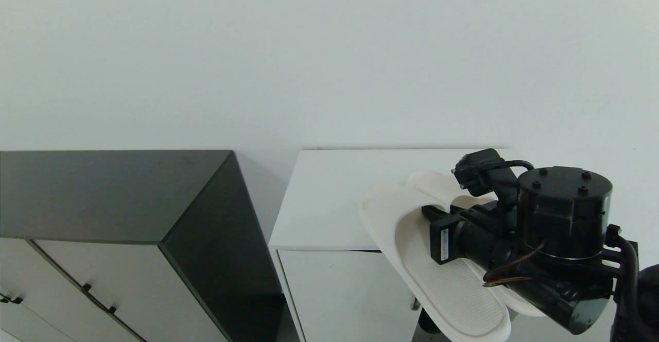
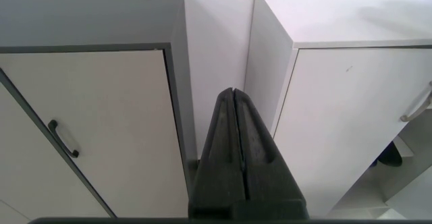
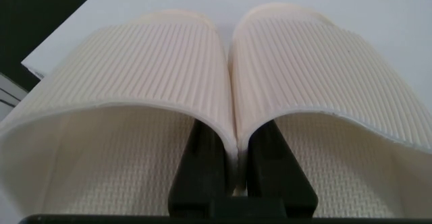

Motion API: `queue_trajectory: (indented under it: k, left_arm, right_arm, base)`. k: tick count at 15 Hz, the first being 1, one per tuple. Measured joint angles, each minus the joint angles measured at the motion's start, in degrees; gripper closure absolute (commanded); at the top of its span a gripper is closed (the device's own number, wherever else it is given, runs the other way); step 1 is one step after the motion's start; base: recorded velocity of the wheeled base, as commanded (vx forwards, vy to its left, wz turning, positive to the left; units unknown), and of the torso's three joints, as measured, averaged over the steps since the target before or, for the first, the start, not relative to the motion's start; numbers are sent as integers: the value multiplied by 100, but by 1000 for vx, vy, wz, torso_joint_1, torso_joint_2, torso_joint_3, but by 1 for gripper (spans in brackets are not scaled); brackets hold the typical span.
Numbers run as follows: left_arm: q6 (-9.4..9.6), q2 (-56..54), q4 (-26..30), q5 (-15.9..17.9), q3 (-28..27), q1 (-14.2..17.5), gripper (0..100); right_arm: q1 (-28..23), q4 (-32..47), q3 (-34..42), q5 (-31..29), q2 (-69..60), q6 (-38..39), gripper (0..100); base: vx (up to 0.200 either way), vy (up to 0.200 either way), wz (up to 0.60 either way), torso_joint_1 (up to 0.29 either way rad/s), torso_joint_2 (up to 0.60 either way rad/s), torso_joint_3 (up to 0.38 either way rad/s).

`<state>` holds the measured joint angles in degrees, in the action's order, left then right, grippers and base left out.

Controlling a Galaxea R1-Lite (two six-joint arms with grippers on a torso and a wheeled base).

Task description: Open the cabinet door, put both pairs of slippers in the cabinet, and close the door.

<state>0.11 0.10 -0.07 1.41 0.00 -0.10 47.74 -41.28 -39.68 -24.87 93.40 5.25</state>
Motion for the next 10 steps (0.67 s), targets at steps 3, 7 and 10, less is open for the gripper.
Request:
queue_trajectory:
  k: [3, 7, 10]
  left_arm:
    - [-1, 0, 0, -2, 0, 0, 100]
    - [-1, 0, -2, 4, 0, 0, 100]
    - [-4, 0, 0, 6, 0, 0, 100]
  right_arm:
    - [-13, 1, 5, -1, 9, 0, 100]
    - [-13, 0, 11, -9, 23, -4, 100]
    - [-33, -7, 11, -9, 30, -6, 100]
  base:
    - [-200, 0, 0, 5, 4, 2]
    - [-200, 0, 0, 0, 0, 2]
    - [-200, 0, 0, 2, 2, 4]
